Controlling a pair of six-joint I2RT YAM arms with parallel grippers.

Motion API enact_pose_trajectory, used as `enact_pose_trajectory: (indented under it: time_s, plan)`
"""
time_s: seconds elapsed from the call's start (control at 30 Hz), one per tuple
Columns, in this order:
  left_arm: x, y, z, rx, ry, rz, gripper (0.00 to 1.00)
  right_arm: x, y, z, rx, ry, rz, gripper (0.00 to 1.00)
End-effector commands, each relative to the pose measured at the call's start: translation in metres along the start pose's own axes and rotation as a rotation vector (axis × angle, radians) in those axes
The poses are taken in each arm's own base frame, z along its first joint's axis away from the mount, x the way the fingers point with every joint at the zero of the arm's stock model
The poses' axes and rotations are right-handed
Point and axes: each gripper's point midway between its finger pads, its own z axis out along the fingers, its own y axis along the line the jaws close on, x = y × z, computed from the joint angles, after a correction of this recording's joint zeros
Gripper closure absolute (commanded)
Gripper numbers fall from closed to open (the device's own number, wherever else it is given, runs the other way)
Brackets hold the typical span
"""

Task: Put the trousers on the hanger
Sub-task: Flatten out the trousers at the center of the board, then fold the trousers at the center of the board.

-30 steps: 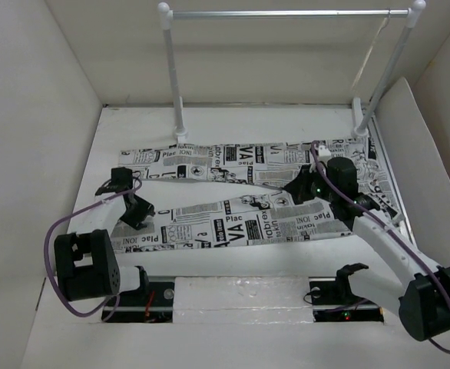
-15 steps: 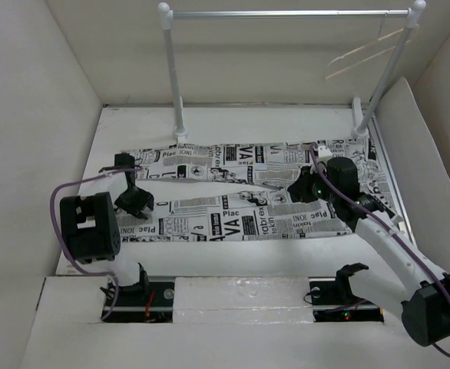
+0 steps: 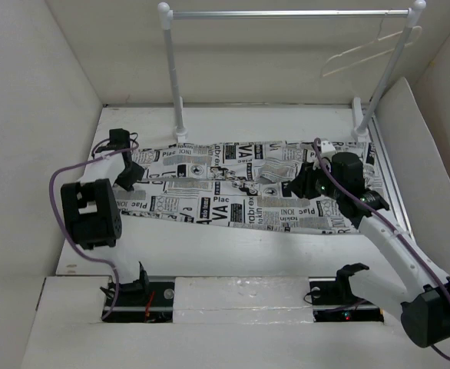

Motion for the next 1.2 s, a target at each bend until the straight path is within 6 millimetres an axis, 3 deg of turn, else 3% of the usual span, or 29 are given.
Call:
enact_pose_trajectory:
  time_s: [0.0, 0.03, 0.07, 0.1, 0.23, 0.4, 0.53, 0.73, 0.83, 0.87, 0.9, 0.93, 0.97, 1.03, 1.17]
  plan:
    - [-0.04, 0.004, -0.066, 0.114, -0.212, -0.006, 0.62, 0.004, 0.016, -0.006, -0.067, 0.003, -0.046, 0.63]
    - [-0.03, 0.019, -0.062, 0.089, -0.209, -0.001, 0.61, 0.009, 0.014, -0.007, -0.063, 0.016, -0.05, 0.59]
    - [-0.036, 0.029, -0.075, 0.107, -0.256, -0.029, 0.6, 0.015, 0.017, -0.008, -0.07, 0.033, -0.056, 0.54]
    - [-0.034, 0.039, -0.073, 0.094, -0.262, -0.05, 0.59, 0.018, 0.019, -0.01, -0.076, 0.039, -0.065, 0.53]
    - [-0.013, 0.086, -0.047, 0.01, -0.189, -0.147, 0.6, 0.031, 0.017, -0.017, -0.074, 0.063, -0.083, 0.5]
    - [-0.004, 0.118, -0.013, -0.061, -0.07, -0.268, 0.6, 0.047, 0.015, -0.027, -0.066, 0.096, -0.079, 0.47]
    - [-0.004, 0.115, 0.0, -0.07, -0.056, -0.276, 0.56, 0.055, 0.016, -0.037, -0.064, 0.105, -0.072, 0.41]
    - [-0.007, 0.108, 0.017, -0.062, -0.046, -0.279, 0.53, 0.064, 0.012, -0.048, -0.022, 0.102, -0.029, 0.41]
    - [0.002, 0.112, 0.028, -0.088, -0.021, -0.278, 0.72, 0.064, -0.008, -0.058, 0.111, 0.097, 0.009, 0.41]
    - [0.003, 0.11, 0.028, -0.07, -0.016, -0.273, 0.92, 0.063, -0.021, -0.064, 0.193, 0.094, 0.028, 0.4]
    - [0.005, 0.11, 0.029, -0.061, -0.013, -0.257, 1.0, 0.061, -0.028, -0.069, 0.237, 0.087, 0.042, 0.38]
    - [0.001, 0.107, 0.02, -0.036, -0.031, -0.257, 1.0, 0.058, -0.056, -0.085, 0.417, 0.066, 0.123, 0.32]
    - [0.001, 0.107, 0.02, -0.036, -0.031, -0.257, 1.0, 0.058, -0.056, -0.085, 0.418, 0.066, 0.124, 0.32]
    - [-0.002, 0.103, 0.007, 0.015, -0.056, -0.257, 1.0, 0.062, -0.081, -0.097, 0.567, 0.072, 0.217, 0.3]
    - [-0.001, 0.096, -0.011, 0.119, -0.099, -0.29, 1.0, 0.078, -0.118, -0.104, 0.738, 0.123, 0.351, 0.3]
